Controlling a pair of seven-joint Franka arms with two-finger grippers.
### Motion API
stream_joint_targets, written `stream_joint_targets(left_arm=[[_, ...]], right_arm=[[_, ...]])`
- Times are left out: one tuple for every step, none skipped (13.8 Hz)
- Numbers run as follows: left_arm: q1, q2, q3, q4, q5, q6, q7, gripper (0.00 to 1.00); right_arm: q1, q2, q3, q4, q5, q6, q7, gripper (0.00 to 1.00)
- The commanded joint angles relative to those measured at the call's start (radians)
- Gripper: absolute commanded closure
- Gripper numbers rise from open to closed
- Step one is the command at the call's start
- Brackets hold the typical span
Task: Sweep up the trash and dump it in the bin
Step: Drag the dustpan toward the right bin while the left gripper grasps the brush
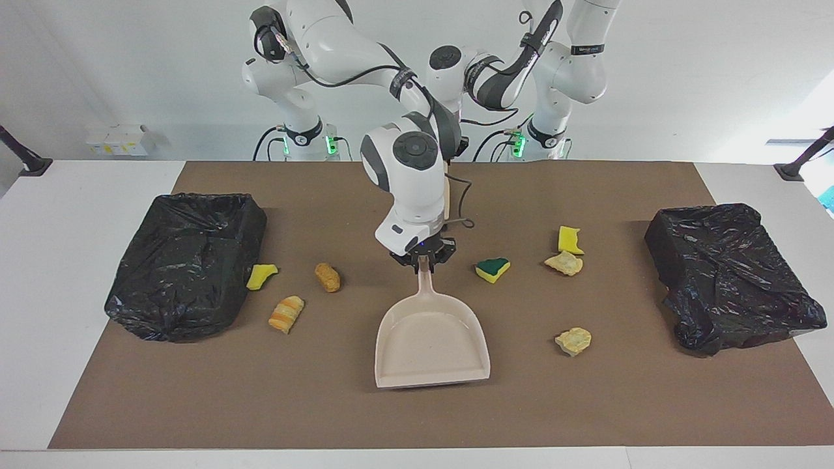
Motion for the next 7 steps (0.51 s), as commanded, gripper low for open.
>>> stream_joint_targets(left_arm=[[0.018,-0.003,0.015,0.088,-0.009,-0.166,-0.013,1.0],[0.043,-0.012,0.015,0.11,-0.009,-0.221,-0.013,1.0],[0.061,-0.027,0.018,0.122,-0.009,-0.278,-0.012,1.0],[0.079,-0.053,0.021,0.124,-0.009,-0.338,-0.012,1.0],[0.124,-0.084,0.021,0.122,-0.009,-0.402,-0.01,1.0],[0.182,-0.118,0.021,0.121,-0.007,-0.45,-0.009,1.0],[0.231,-0.152,0.021,0.119,-0.006,-0.484,-0.001,1.0]], right_arm=[[-0.051,-0.089,0.009,-0.082,0.02,-0.022,-0.215,1.0],[-0.068,-0.104,0.011,-0.097,0.02,-0.03,-0.273,1.0],[-0.08,-0.115,0.009,-0.105,0.02,-0.045,-0.332,1.0],[-0.089,-0.126,0.009,-0.108,0.02,-0.053,-0.393,1.0],[-0.106,-0.138,0.009,-0.108,0.02,-0.063,-0.468,1.0],[-0.124,-0.147,0.009,-0.108,0.02,-0.083,-0.551,1.0],[-0.144,-0.159,0.011,-0.108,0.02,-0.117,-0.63,1.0]])
